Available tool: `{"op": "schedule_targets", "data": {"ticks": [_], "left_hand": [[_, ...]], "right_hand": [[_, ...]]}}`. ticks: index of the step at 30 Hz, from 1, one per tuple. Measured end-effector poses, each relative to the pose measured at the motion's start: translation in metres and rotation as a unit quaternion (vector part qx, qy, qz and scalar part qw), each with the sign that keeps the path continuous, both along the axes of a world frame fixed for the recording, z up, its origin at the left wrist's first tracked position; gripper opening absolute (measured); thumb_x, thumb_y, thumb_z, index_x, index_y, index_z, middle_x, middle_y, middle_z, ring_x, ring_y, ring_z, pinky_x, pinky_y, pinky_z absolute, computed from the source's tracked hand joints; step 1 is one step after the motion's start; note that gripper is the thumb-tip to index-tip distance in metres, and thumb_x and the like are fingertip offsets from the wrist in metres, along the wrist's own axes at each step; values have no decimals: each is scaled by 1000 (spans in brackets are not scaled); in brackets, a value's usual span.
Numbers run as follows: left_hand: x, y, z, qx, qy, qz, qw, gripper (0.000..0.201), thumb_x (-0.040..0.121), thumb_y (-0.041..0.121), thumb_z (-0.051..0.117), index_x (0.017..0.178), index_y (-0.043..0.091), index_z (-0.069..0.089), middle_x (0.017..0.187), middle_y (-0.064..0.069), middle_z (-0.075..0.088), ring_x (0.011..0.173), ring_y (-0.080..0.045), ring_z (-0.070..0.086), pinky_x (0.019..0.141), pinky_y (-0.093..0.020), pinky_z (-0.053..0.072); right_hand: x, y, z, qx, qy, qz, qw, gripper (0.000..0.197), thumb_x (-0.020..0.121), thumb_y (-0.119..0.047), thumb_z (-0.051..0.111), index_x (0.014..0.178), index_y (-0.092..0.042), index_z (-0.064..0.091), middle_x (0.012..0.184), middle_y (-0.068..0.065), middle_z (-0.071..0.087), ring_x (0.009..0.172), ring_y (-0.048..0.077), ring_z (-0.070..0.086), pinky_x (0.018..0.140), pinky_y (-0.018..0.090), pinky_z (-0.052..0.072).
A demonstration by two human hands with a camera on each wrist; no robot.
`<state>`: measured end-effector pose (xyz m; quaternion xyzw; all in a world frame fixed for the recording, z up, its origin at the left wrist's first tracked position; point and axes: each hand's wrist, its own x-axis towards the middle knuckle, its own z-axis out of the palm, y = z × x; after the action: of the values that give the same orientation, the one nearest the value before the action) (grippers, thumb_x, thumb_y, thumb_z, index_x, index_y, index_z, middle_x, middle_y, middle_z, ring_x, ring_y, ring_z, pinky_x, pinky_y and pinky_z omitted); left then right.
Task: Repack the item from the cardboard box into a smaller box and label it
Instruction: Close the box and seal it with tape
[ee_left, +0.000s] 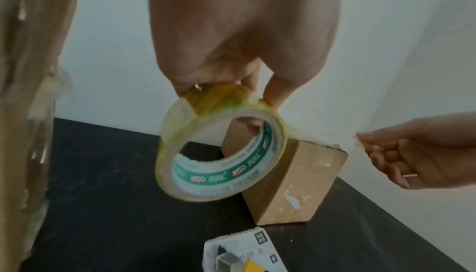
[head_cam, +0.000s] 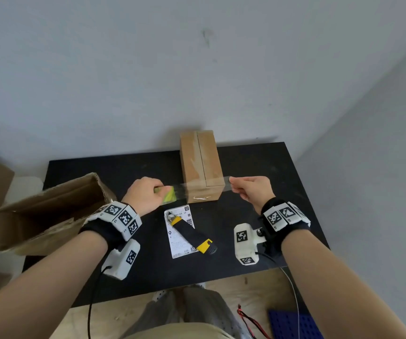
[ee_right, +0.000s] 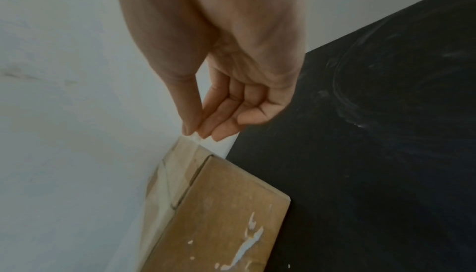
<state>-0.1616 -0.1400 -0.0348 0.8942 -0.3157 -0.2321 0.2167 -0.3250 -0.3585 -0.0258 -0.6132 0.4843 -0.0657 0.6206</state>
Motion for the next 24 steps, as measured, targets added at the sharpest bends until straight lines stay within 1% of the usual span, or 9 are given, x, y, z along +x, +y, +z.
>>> {"op": "schedule_targets", "data": {"ticks": [2,5,8,10,13,15,18,21,24], "left_hand": [[2,-5,1,16,-5,19,1000,23,90,34,52,74,22,63,77,1,64,79,-20,60,68,-27,42],[4,-10,3,30,-29,60,997,24,83,36,55,64,23,60,72,1,63,73,-19,58,62,-26,39],[-2,-13,3,52,-53,60,995,27,84,37,54,69,17,64,71,-2,63,71,-19,57,59,-26,39],[-5,-15,1,48,-68,54,995,33,87,41,52,70,14,63,69,-4,63,70,-20,59,57,-26,40],[-8,-18,-1,41,-90,41,994,51,87,55,49,67,10,61,62,-6,61,64,-20,58,51,-25,39],[-9,-19,-2,39,-87,40,995,59,85,61,49,65,7,60,60,-8,61,62,-20,58,52,-26,41],[-10,-18,-4,33,-81,44,995,62,83,63,51,63,5,59,58,-9,60,60,-20,59,55,-30,46],[-11,-19,-6,27,-81,47,995,63,81,65,52,61,5,58,56,-8,58,59,-21,58,54,-29,44],[-11,-20,-8,22,-76,56,995,67,79,69,51,61,4,59,56,-9,58,57,-20,58,55,-31,46]], "right_hand": [[3,1,-5,8,5,3,1000,11,81,-19,73,81,-8,69,76,4,68,70,8,63,61,17,45],[8,2,-10,9,8,10,1000,11,81,-18,72,83,-8,70,79,4,69,72,9,64,61,18,45],[10,-2,-12,5,15,6,1000,15,80,-19,73,86,-6,71,82,6,71,73,10,65,63,19,46],[10,-4,-13,3,16,-2,1000,16,80,-18,74,87,-4,71,80,6,70,71,10,64,62,18,47],[7,-7,-14,9,20,-7,1000,13,80,-17,74,84,-6,69,79,5,69,71,9,64,63,17,47],[5,-8,-15,15,21,-8,1000,16,79,-17,74,87,-4,69,79,4,69,71,9,64,64,18,47],[4,-8,-17,17,26,-8,999,17,79,-18,75,87,-4,70,80,4,70,72,9,65,64,18,46],[4,-8,-19,13,30,-12,999,14,79,-18,74,85,-6,70,81,5,70,73,9,66,64,18,45],[4,-9,-20,10,31,-15,999,18,79,-19,75,88,-5,70,83,6,71,74,10,66,64,18,45]]}}
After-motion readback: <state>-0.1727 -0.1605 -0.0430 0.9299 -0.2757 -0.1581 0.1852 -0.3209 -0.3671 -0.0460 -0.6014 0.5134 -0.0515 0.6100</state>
